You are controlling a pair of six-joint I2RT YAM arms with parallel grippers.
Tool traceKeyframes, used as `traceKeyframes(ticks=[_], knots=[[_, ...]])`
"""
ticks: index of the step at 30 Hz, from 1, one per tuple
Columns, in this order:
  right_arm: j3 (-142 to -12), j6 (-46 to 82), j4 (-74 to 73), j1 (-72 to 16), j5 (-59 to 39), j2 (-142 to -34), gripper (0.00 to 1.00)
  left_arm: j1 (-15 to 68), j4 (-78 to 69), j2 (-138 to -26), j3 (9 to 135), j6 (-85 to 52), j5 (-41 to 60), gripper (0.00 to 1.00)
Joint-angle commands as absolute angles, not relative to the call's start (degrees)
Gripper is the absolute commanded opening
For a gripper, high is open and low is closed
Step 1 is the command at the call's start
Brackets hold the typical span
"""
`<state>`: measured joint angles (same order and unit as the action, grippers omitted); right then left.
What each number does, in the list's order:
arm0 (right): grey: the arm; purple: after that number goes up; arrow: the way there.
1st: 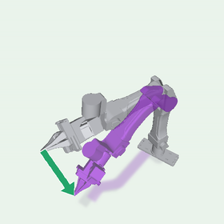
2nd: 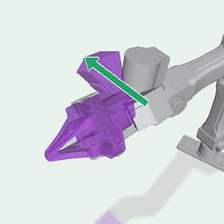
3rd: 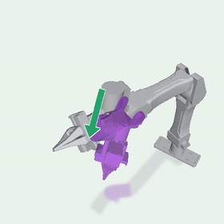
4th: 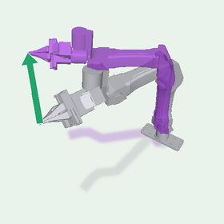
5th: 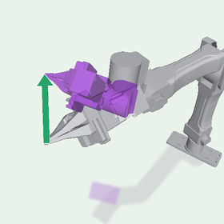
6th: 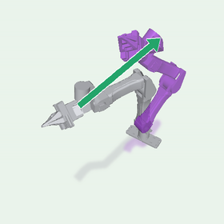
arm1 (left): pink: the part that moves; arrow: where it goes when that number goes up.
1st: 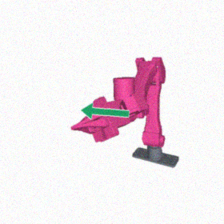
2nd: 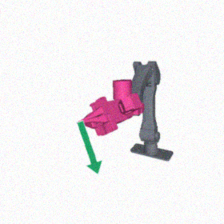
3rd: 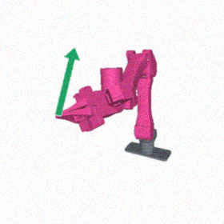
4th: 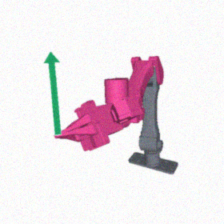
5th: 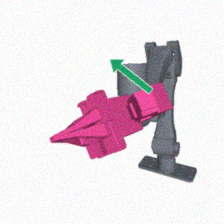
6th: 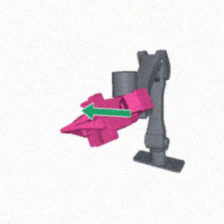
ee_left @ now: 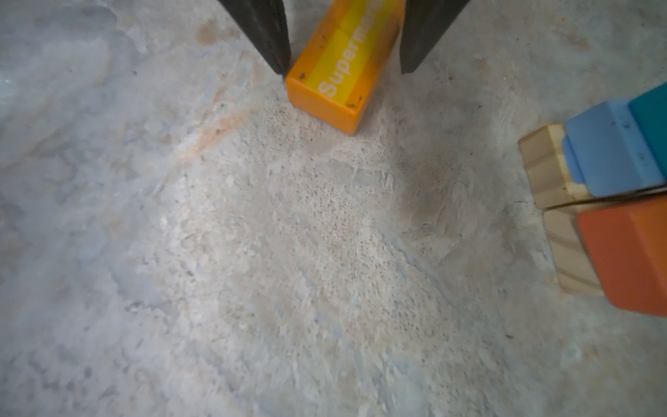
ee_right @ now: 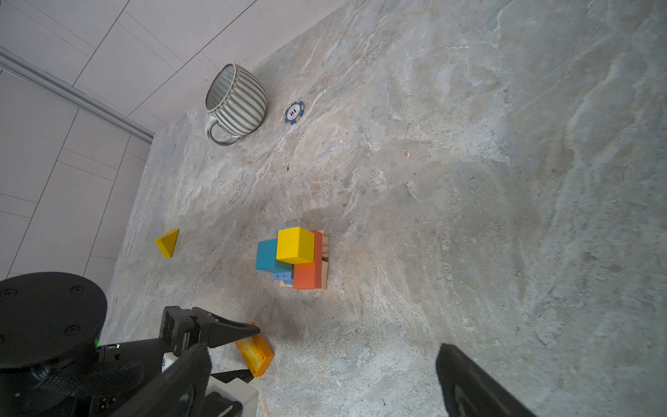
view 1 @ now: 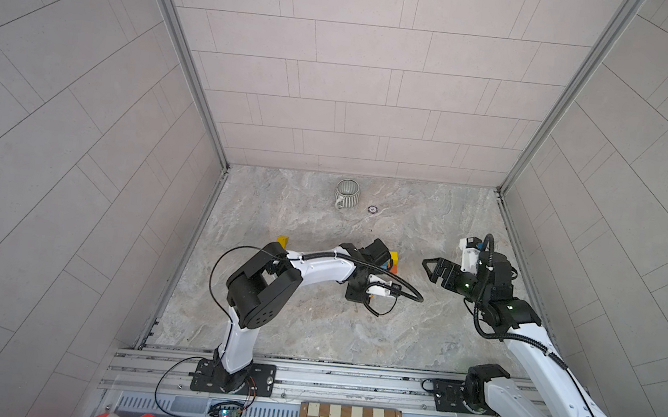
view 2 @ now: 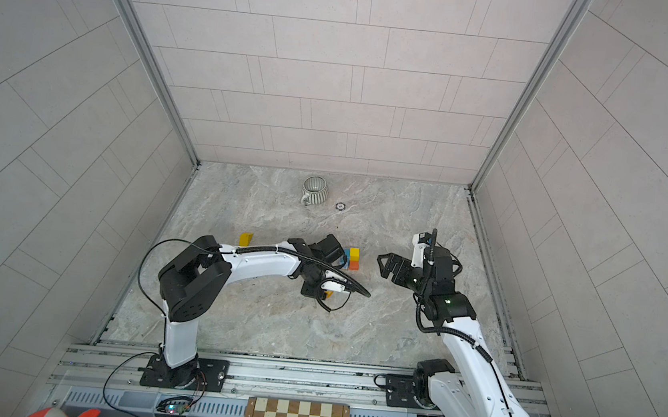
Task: Build the wood block tower
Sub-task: 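Lower the open left gripper around the orange 'Supermarket' block and close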
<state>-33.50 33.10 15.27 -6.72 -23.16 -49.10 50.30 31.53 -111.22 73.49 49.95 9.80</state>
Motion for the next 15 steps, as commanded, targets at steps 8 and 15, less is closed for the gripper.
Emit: traceKeyframes(ticks=[8,15], knots=[[-32.5,33.5,14.5,-6.2,-22.6,-49.0,0.99,50.6,34.2,-111.3,75.1,48.8,9.9,0.41],[-31.8,33.8,14.1,-5.4,-22.6,-49.2,0.99,50.3,36.1,-110.0,77.3,47.4,8.8,0.40]])
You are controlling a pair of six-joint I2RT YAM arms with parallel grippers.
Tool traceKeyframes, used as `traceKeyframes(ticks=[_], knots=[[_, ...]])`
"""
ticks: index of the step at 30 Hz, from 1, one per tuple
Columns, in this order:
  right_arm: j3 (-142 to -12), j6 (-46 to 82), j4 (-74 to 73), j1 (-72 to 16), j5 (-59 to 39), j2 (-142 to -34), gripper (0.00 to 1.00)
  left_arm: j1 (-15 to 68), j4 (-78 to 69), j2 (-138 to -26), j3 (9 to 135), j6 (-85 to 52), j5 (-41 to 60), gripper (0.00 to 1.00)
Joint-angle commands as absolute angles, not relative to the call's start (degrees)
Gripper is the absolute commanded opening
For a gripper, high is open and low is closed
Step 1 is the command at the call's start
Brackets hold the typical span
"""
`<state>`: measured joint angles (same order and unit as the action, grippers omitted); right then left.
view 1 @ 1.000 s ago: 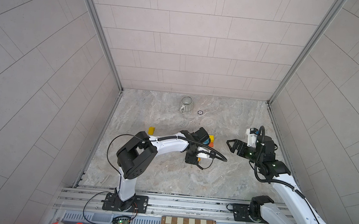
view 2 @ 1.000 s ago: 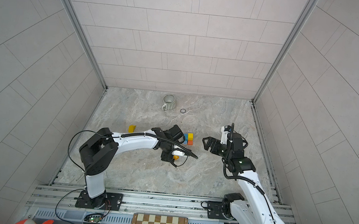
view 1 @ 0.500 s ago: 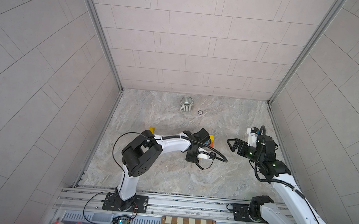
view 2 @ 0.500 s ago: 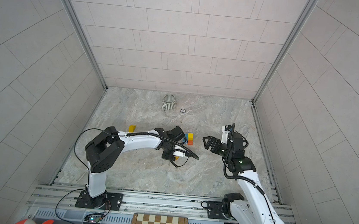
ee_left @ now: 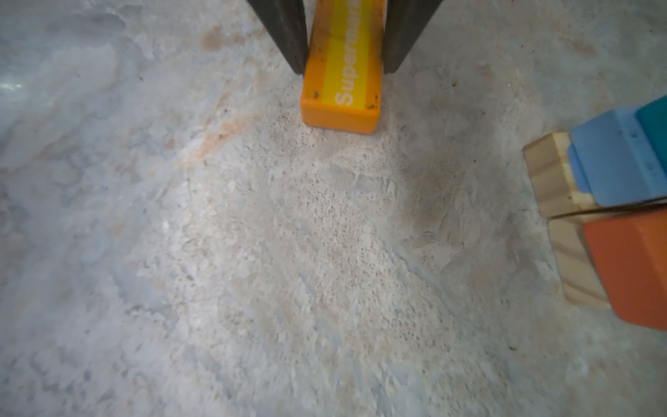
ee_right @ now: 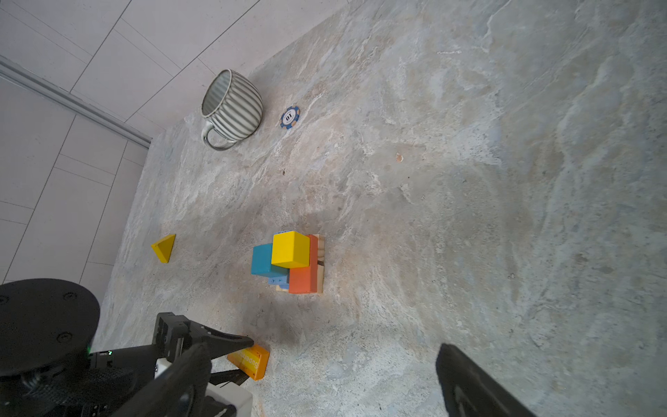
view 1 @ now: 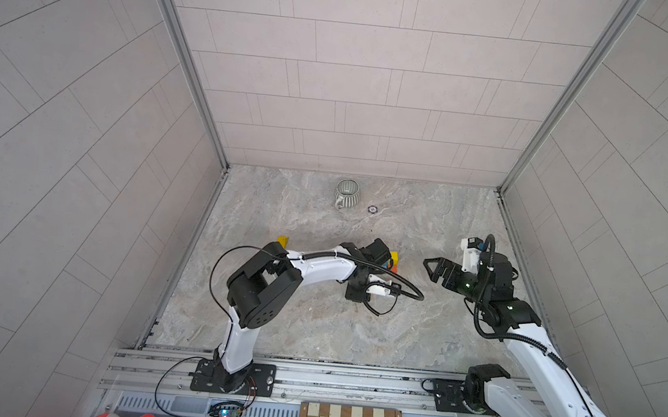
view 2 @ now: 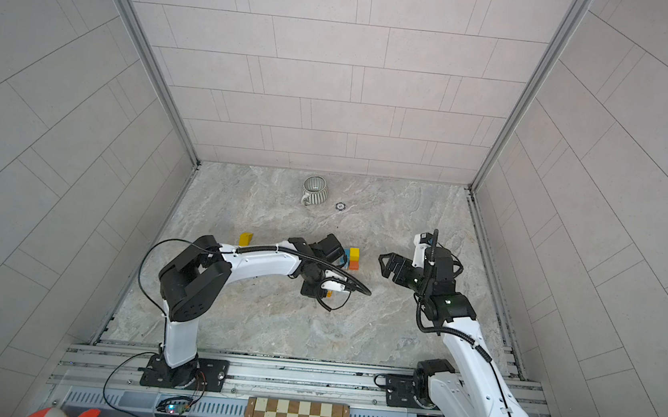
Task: Build the wood block tower
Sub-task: 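Lower the open left gripper around the orange 'Supermarket' block and close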
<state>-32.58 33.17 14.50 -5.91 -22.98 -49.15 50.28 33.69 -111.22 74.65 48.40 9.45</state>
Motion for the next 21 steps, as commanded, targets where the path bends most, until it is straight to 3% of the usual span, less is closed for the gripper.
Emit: traceKeyframes(ticks=[1,12,17,21], knots=[[-31.8,33.9,13.9,-5.4,-23.0,-49.5,0.99,50.2,36.8,-109.6,78.1,47.4,8.9,0.40],[-30.9,34.0,13.9,-3.9,-24.2,-50.1,0.99,49.9,45.5,-109.1,87.8,46.3,9.7,0.39],[-30.7,33.8,13.8,-3.8,-24.4,-50.8,0.99,49.9,44.5,-108.2,84.1,46.9,9.9,0.62],[-30.6,33.8,13.8,-3.8,-24.6,-51.1,0.99,49.9,41.1,-107.6,79.8,46.8,10.2,0.67]])
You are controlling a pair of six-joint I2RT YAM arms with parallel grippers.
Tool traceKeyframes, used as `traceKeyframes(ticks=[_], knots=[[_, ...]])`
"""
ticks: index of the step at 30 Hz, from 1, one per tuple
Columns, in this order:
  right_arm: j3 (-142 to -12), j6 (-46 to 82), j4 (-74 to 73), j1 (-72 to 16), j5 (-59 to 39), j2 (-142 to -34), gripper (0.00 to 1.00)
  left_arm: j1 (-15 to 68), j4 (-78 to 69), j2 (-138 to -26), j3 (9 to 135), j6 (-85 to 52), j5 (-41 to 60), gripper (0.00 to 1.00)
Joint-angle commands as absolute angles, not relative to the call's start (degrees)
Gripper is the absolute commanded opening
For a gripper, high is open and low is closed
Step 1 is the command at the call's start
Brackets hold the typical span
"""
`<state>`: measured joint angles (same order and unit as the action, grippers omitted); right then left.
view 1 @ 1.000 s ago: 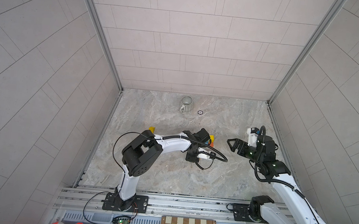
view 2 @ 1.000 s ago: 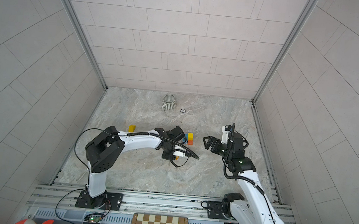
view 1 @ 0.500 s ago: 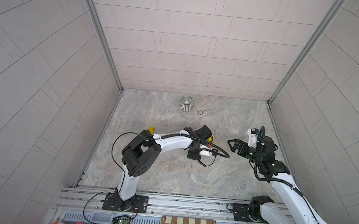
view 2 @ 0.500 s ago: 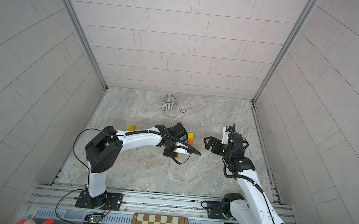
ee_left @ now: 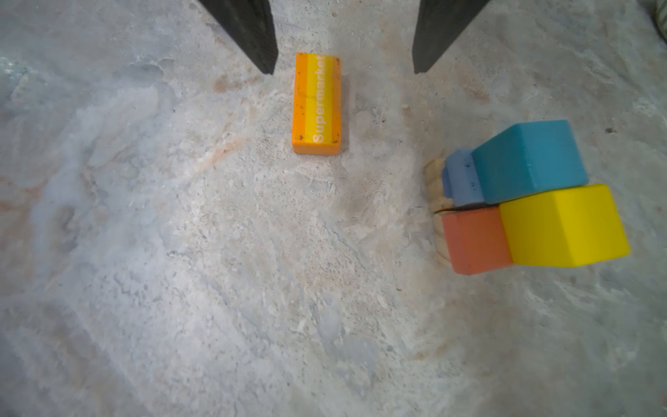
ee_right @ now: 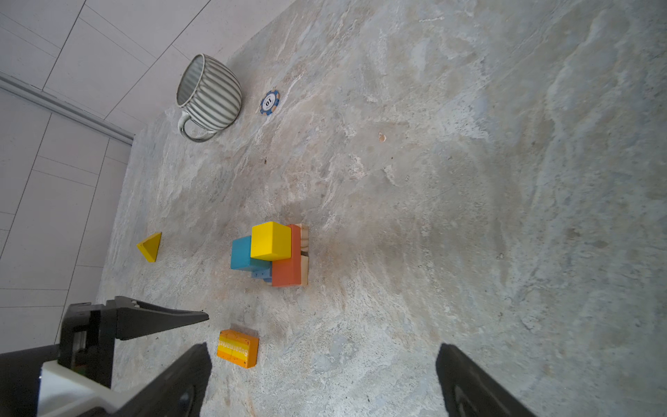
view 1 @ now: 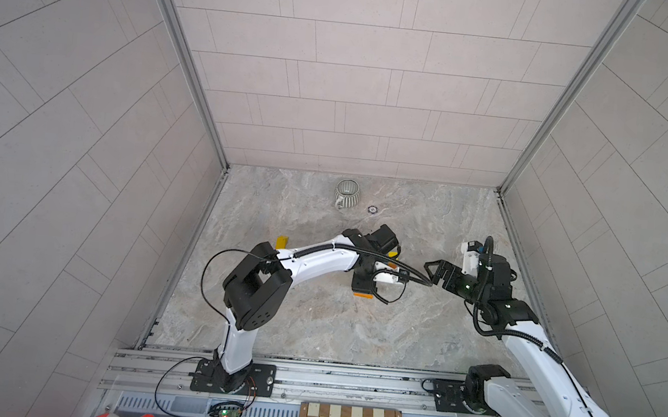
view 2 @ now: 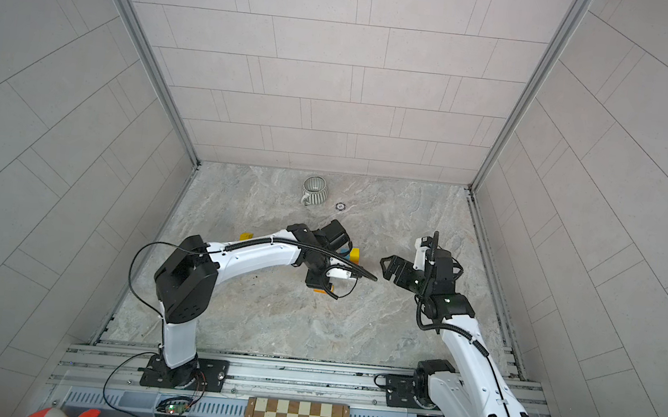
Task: Build the wood block tower
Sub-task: 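Lower the open left gripper around the orange 'Supermarket' block and close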
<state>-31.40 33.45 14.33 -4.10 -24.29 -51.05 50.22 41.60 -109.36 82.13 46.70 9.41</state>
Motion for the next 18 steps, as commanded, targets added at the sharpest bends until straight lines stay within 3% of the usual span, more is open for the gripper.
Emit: traceKeyframes(ticks=[1,18], knots=[[-30.5,33.8,13.9,-3.8,-24.5,-51.1,0.99,50.0,40.8,-108.0,79.4,46.8,10.3,0.67],[-28.4,34.8,10.1,-3.8,-24.8,-50.9,0.99,48.8,37.8,-112.0,78.2,45.7,12.7,0.68]])
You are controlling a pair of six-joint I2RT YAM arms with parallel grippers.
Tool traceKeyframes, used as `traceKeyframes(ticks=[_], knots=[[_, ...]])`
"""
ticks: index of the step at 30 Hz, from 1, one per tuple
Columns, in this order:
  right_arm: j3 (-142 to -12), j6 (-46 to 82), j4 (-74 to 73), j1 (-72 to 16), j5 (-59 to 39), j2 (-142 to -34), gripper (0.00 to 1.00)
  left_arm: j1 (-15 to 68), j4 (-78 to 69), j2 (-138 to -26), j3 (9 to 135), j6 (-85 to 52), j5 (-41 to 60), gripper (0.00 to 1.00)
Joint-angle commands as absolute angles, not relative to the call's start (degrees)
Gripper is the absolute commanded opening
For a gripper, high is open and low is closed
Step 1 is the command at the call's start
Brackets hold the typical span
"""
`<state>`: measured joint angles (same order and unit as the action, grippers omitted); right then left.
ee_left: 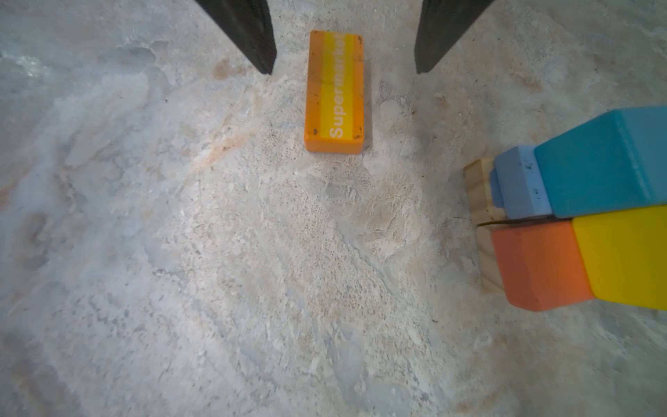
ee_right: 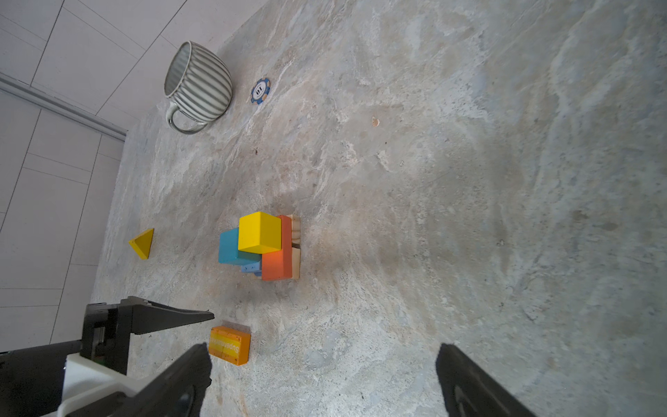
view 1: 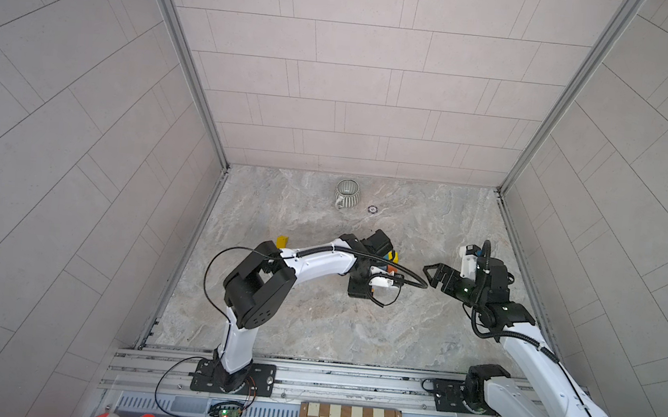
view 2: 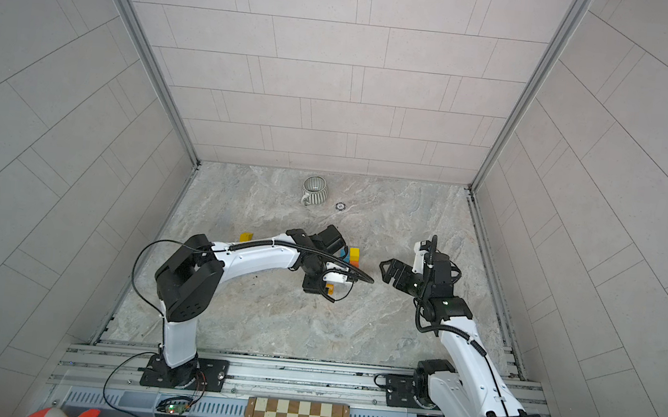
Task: Build the wood block tower
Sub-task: 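Lower the open left gripper around the orange 'Supermarket' block and close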
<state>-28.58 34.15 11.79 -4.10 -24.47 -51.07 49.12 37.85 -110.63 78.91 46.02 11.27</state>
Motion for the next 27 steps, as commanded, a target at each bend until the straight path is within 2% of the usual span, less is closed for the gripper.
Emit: traceKeyframes(ticks=[1,10,20,23,27], knots=[[-28.4,34.9,10.0,-3.8,-24.8,-51.0,0.99,48.8,37.9,-112.2,78.3,45.6,12.9,0.68],[-28.0,35.0,9.2,-3.8,-25.1,-51.2,0.99,48.8,36.7,-113.1,77.5,45.4,12.2,0.70],[-27.8,35.0,9.1,-3.8,-25.2,-51.2,0.99,48.2,36.1,-114.7,77.7,44.2,12.2,0.67],[-27.9,35.0,9.0,-3.8,-25.2,-51.3,0.99,48.0,36.2,-114.7,77.9,44.1,12.3,0.64],[-27.6,35.0,8.9,-3.8,-25.2,-51.3,0.99,47.9,36.6,-114.7,78.2,43.9,12.3,0.47]])
